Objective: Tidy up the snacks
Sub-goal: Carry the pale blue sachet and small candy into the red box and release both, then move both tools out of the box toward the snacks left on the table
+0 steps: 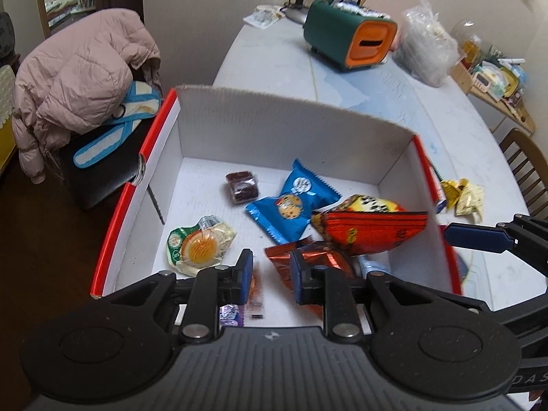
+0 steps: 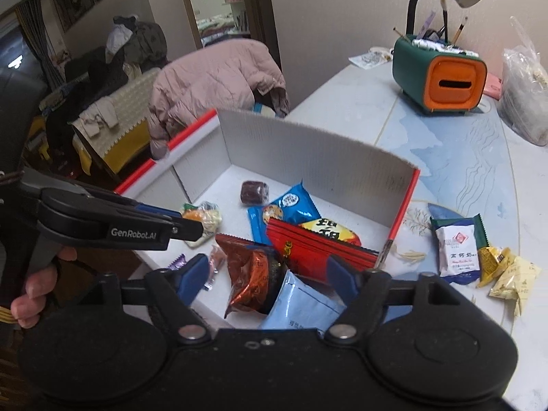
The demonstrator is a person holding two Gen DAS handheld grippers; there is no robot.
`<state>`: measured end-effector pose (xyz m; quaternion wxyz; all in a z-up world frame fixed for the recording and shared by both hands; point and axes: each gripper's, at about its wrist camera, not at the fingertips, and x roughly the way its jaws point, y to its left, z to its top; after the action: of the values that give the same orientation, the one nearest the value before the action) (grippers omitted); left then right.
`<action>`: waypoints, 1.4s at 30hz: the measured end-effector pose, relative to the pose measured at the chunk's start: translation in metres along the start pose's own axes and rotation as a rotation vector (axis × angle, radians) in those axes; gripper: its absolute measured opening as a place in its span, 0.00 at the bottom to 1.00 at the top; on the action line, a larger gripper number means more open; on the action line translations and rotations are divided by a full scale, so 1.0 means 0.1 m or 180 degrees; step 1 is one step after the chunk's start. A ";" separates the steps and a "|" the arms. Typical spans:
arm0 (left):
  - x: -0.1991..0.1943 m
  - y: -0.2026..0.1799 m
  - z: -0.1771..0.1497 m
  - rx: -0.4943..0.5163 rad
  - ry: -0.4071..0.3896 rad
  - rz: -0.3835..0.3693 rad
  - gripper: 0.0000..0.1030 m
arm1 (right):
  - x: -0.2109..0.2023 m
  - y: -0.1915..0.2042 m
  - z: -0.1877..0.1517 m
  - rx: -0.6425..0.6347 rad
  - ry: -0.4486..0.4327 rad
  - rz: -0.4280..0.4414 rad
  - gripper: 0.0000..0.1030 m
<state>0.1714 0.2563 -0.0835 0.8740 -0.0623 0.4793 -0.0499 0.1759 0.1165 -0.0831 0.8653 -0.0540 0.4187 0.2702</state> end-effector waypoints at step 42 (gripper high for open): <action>0.12 -2.02 0.18 -0.0033 -0.0344 -0.0251 0.71 | -1.33 -1.84 -0.66 0.0443 -0.0365 -0.0635 0.99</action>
<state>0.1876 0.0558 -0.0523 0.8956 -0.0883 0.4289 -0.0784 0.1573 -0.1171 -0.0497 0.9120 -0.0198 0.3789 0.1557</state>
